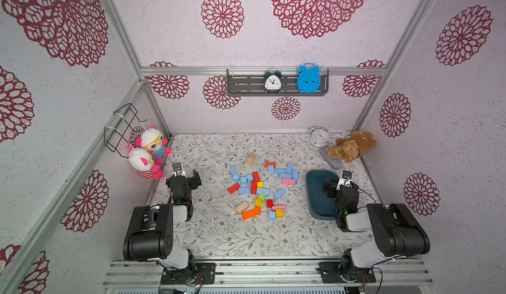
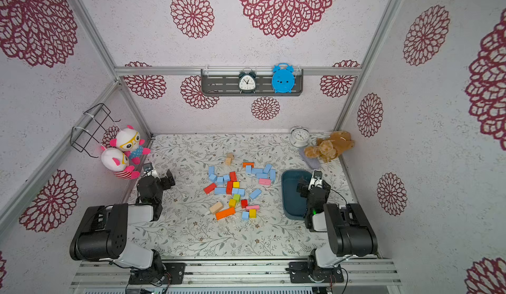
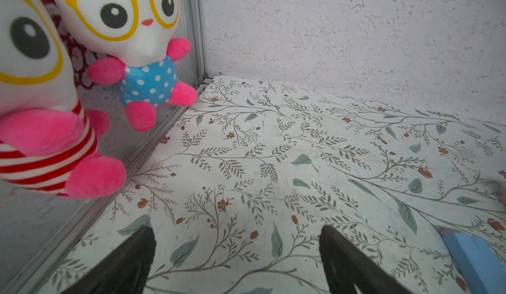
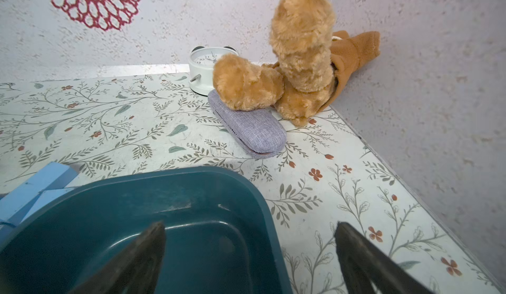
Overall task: Pick out the blue building blocks
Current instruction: Move the storage box to the center of the board.
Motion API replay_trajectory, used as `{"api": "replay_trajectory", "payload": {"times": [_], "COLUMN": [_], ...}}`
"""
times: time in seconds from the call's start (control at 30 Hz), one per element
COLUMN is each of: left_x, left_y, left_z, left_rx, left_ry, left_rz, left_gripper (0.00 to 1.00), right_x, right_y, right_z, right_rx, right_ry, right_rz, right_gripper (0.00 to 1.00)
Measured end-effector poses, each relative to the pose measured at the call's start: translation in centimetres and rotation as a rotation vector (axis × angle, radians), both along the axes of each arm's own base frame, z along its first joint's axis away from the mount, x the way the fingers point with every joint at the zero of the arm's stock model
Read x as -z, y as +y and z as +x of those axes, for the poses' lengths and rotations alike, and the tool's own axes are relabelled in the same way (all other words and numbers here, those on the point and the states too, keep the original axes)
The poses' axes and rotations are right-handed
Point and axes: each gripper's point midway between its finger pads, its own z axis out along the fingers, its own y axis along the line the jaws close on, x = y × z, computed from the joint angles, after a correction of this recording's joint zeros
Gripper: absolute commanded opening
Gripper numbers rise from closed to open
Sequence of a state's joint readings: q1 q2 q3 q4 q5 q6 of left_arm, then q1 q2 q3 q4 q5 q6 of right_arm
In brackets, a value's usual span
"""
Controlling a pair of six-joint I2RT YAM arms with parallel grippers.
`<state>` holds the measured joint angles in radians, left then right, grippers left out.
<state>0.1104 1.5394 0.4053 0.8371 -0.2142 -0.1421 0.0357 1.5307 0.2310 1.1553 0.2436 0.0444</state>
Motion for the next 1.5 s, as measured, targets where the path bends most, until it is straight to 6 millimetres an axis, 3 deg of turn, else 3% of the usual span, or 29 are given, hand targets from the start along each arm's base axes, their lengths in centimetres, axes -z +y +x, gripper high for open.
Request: {"api": "replay_trajectory", "payload": {"times": [1.5], "left_x": [-0.51], "left_y": [-0.64], "left_z": [0.37], "left_rx": [0.021], "left_ry": [-0.027], "left_rz": [0.034], "left_gripper": [0.97], "right_x": [0.0], "right_y": [0.0], "right_z": [0.0], "right_rx": [0.0], "right_ry": [0.0], "right_rz": [0.0], "right_gripper": [0.99]}}
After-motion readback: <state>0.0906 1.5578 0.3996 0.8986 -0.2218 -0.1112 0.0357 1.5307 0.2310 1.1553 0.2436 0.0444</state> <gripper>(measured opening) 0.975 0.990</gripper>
